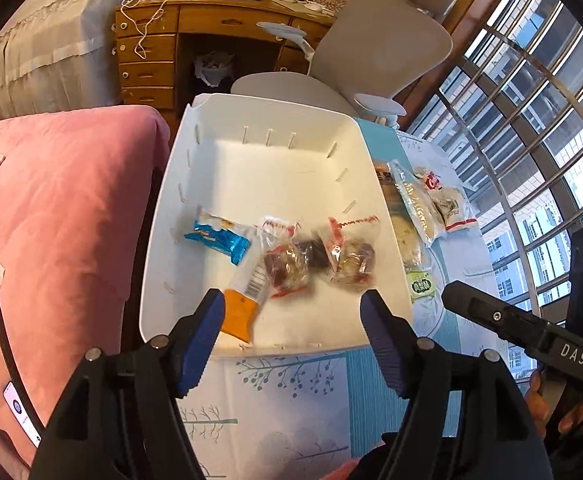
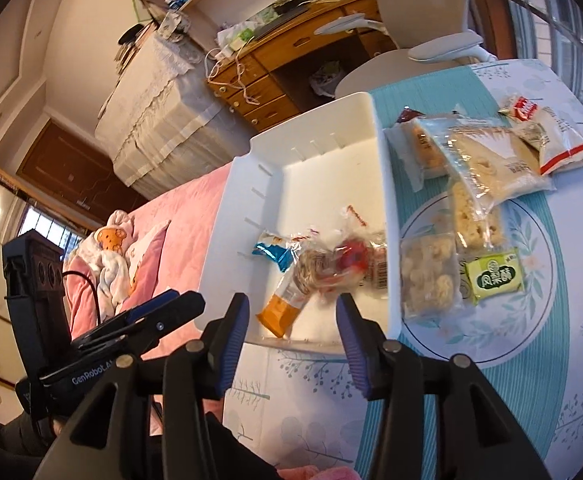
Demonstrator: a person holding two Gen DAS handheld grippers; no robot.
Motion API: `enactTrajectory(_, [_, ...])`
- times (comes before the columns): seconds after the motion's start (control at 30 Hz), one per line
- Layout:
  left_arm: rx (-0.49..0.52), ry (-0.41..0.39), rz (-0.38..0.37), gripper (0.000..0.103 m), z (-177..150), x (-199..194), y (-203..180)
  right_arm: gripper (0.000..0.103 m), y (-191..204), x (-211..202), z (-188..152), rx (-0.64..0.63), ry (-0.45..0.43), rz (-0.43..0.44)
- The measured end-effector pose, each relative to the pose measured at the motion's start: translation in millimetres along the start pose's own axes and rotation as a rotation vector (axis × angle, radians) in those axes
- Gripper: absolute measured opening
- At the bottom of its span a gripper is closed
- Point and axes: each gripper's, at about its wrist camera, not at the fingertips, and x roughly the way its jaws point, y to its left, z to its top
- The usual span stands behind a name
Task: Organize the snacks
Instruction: 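Withdraw both grippers from the tray back over the table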
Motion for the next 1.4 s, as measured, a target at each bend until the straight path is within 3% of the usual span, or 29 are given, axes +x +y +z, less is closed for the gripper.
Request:
enactTrajectory(0.3, [0.003, 0.033, -0.003, 0.069, -7, 5, -18, 0.046, -14, -6, -5, 0.009, 0.017, -0.013])
enactTrajectory(0.57, [-0.032, 0.118, -0.015, 0.071, -25, 24, -43, 0.046, -34, -11, -12, -0.025, 0.059, -0.063])
enactTrajectory(0.87, [-0.149, 0.216, -0.022, 0.079, -46, 57, -83, 0.051, -68, -21, -12, -0.217, 0.124, -0.144])
enactTrajectory(1.13, [-0.289, 0.200, -0.005, 0.087, -53, 78, -112, 0.057, -93, -25, -7, -0.425, 0.154, -0.165])
enactTrajectory(1.4, [-0.408, 0.163, 0.077, 0.094, -55, 104, -134, 0.063, -114, -14, -10, -0.677, 0.152, -0.180])
